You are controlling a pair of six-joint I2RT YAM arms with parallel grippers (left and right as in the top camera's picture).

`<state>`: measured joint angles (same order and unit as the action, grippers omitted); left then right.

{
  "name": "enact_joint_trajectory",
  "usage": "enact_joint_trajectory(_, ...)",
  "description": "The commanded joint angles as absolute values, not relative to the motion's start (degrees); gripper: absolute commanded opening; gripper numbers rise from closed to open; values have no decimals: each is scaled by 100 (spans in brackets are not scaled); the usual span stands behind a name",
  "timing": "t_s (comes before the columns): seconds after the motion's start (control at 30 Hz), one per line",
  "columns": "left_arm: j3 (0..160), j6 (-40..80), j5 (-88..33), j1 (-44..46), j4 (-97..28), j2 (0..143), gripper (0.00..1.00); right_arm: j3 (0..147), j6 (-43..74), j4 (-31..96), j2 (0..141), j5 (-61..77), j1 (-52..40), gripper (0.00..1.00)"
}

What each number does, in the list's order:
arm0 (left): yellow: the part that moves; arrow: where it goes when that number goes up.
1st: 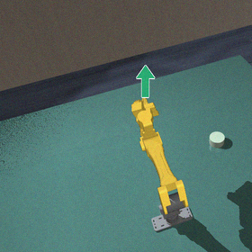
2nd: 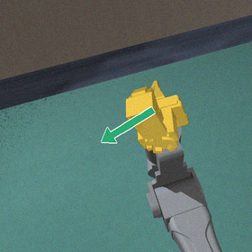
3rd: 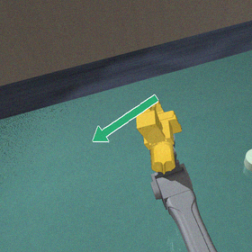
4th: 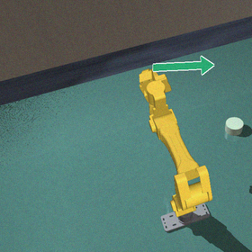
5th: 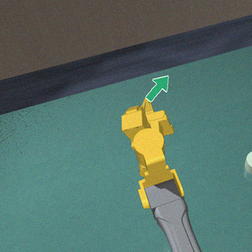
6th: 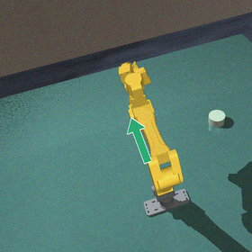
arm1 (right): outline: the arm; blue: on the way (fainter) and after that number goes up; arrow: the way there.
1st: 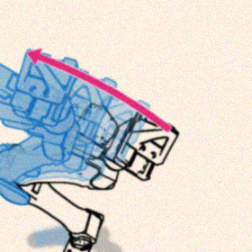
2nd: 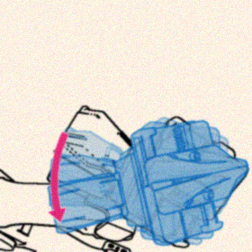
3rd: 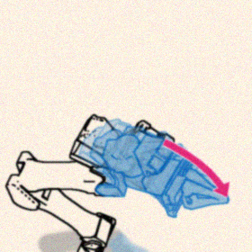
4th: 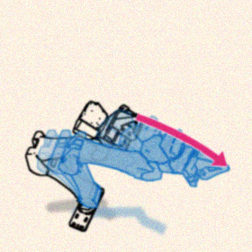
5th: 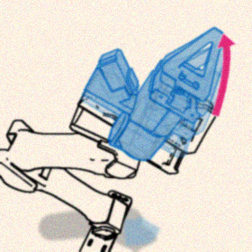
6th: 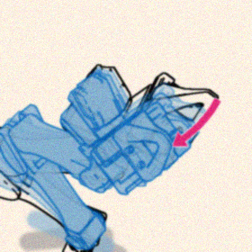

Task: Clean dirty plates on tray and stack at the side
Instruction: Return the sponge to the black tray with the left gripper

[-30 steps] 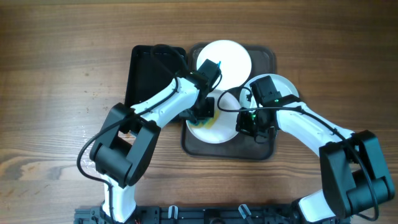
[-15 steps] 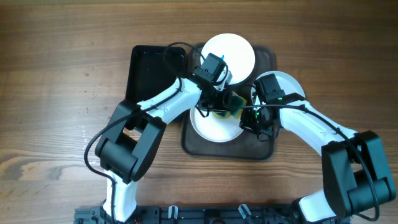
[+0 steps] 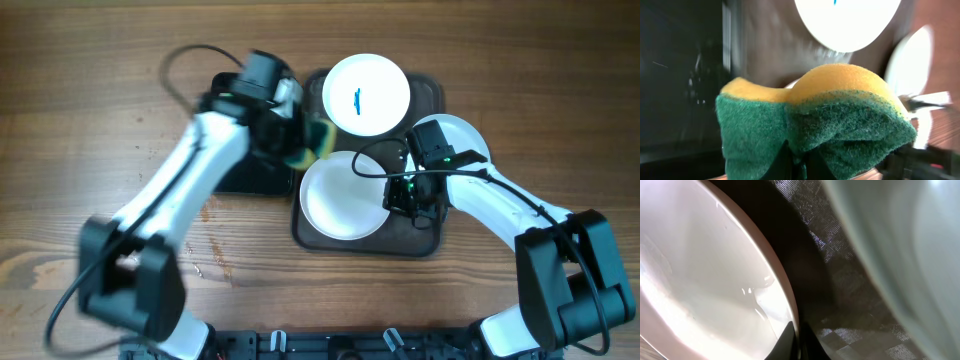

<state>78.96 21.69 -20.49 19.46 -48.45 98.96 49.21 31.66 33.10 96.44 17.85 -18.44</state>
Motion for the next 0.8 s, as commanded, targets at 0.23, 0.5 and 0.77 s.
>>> enact_joint_trajectory(0.23,7509,1981,-3,760,-4576,10479,4,4825,2414,3072,9751,1507,-1815,6)
enact_joint_trajectory(0.5,7509,1793,-274,760,-4567,10648,4,4825,2423,3103,9751,1505,-1815,5)
enact_joint_trajectory(0.77,7234,1686,-539,766,-4296,10897,4,4825,2443,3131,9751,1505,-1815,5)
